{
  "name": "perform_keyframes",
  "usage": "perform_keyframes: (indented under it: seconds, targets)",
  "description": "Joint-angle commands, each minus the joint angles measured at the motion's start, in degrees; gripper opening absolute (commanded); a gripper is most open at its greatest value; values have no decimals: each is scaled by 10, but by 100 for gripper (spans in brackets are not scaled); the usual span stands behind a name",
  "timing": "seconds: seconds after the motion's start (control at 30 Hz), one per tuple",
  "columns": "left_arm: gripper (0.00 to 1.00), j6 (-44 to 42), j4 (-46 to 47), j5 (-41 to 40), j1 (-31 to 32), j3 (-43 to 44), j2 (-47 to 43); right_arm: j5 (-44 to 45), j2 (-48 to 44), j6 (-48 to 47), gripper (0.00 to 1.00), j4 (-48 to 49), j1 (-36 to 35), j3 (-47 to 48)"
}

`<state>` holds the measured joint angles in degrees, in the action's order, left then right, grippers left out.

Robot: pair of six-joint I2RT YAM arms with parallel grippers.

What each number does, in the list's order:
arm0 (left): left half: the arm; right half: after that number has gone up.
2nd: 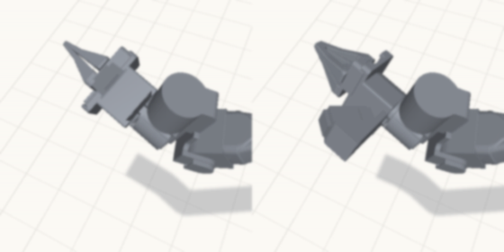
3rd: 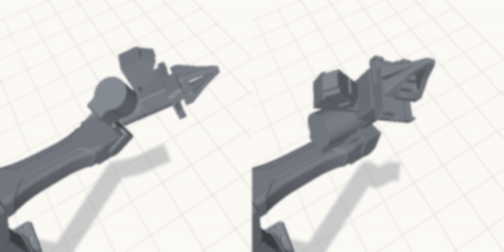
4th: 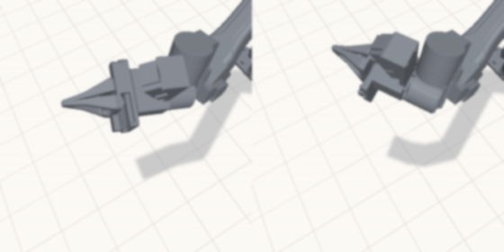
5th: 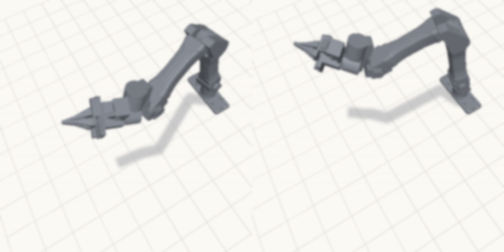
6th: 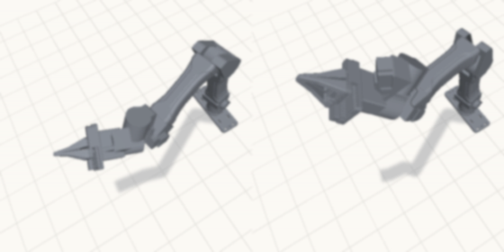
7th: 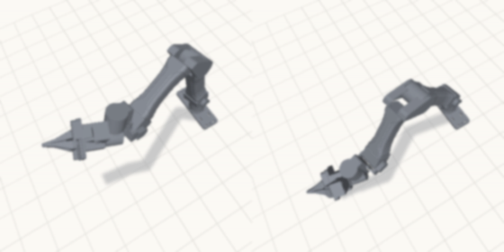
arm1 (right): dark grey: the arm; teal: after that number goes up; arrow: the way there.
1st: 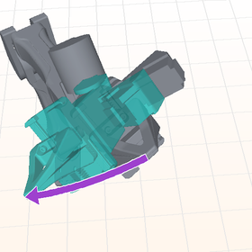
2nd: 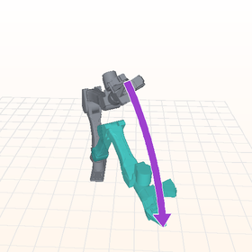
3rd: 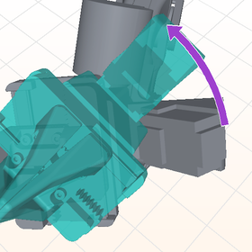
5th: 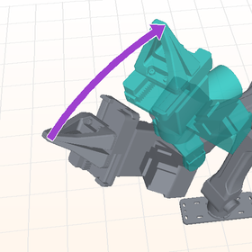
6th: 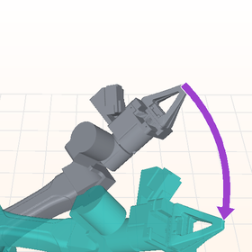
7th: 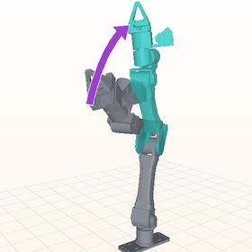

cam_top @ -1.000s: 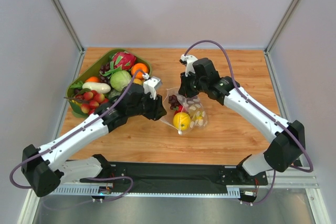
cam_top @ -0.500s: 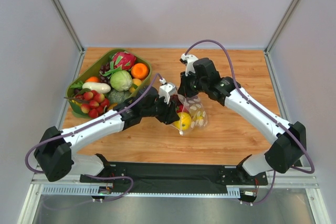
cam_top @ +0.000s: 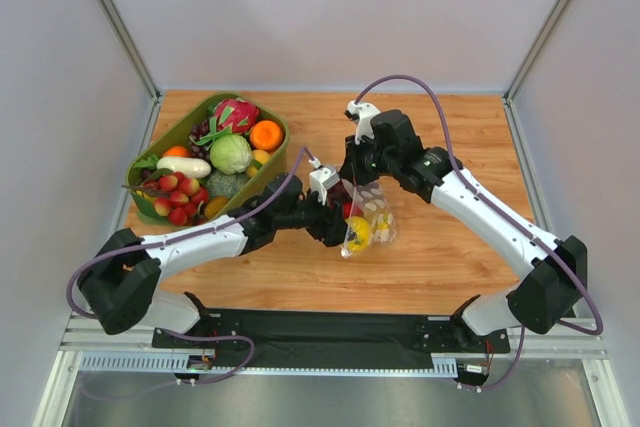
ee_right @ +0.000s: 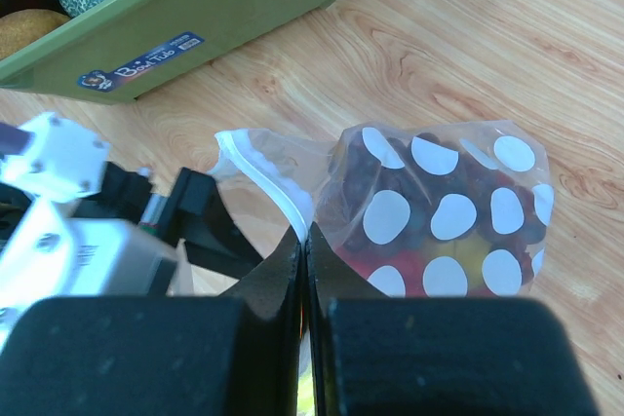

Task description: Open the zip-top bag and remove the fake food

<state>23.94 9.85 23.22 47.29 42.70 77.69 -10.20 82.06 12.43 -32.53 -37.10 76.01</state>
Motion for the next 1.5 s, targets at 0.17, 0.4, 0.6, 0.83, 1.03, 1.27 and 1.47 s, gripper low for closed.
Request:
perform_keyframes:
  seconds: [0.17,0.4,0.6,0.83,1.03,1.27,1.47]
  targets:
    - [83,22,65,31,10,21,64,-2,-30,0,0,16,-3,5]
    - [75,25,68,17,33,47,98,0,-30,-1,0,21,-2,-3]
    - [20,22,46,2,34,46,90,9,-32,-9,0,19,-3,-9]
    - [5,11,21,-13,34,44,60,15,-33,-14,0,14,-1,-17]
    - [66,29,46,7,34,48,72,20,-37,-16,0,12,-2,-17]
    - [99,48,87,11,41,53,91,19,-46,-4,0,10,-2,-15]
    - [99,71,127,-1,40,56,116,10,-45,14,0,8,-2,-19]
